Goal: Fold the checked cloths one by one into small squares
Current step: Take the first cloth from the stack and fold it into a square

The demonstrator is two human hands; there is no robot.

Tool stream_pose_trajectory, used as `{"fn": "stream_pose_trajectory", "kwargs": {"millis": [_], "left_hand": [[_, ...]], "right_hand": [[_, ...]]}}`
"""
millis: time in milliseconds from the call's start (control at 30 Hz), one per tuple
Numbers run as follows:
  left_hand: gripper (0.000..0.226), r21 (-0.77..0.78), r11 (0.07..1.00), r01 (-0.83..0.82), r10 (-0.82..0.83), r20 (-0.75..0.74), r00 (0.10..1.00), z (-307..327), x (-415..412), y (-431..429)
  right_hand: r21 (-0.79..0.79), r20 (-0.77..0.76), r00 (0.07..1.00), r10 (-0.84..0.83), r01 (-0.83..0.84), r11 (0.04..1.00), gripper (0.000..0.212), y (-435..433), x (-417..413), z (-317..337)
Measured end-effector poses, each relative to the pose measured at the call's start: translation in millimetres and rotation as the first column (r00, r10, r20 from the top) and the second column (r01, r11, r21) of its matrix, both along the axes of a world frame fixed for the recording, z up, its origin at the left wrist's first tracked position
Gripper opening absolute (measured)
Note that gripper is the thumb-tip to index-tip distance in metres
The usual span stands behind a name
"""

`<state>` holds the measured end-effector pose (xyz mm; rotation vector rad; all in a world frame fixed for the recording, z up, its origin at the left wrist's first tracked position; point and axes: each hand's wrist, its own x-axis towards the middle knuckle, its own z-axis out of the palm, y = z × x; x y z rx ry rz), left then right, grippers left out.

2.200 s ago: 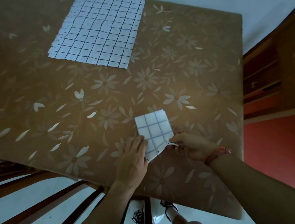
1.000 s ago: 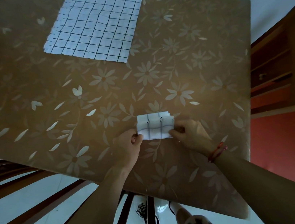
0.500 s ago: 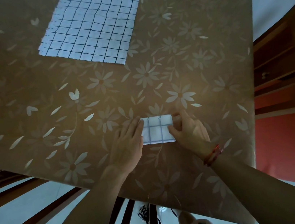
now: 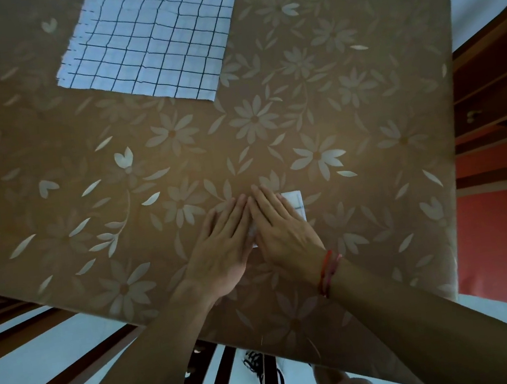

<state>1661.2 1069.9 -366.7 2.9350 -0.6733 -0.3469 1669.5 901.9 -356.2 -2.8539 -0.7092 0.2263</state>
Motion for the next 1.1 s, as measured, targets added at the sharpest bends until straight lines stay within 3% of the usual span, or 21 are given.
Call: {"fn": "stream_pose_trajectory", "kwargs": {"millis": [633, 967, 1100], "left_hand": [[0.063, 0.019, 1.0, -0.021, 0.023, -0.07, 0.997, 7.9, 1.3, -1.5], [0.056, -0.092, 0.988, -0.122, 0.123, 0.004, 0.992, 33.6, 11.2, -15.3], [0.059, -0.149, 0.963, -0.224, 0.212, -0.087, 0.973, 48.8, 24.5, -24.6]], "right_hand": [[-0.171, -0.055, 0.998, -0.03, 0.02, 0.985, 0.071, -63.6, -3.0, -3.2], [-0.17, -0.104, 0.993, -0.062, 0.043, 0.984, 0.07, -55.3, 3.3, 8.5], [-0.079, -0.127, 0.99, -0.064, 0.054, 0.995, 0.067, -52.3, 8.9, 20.0]]}}
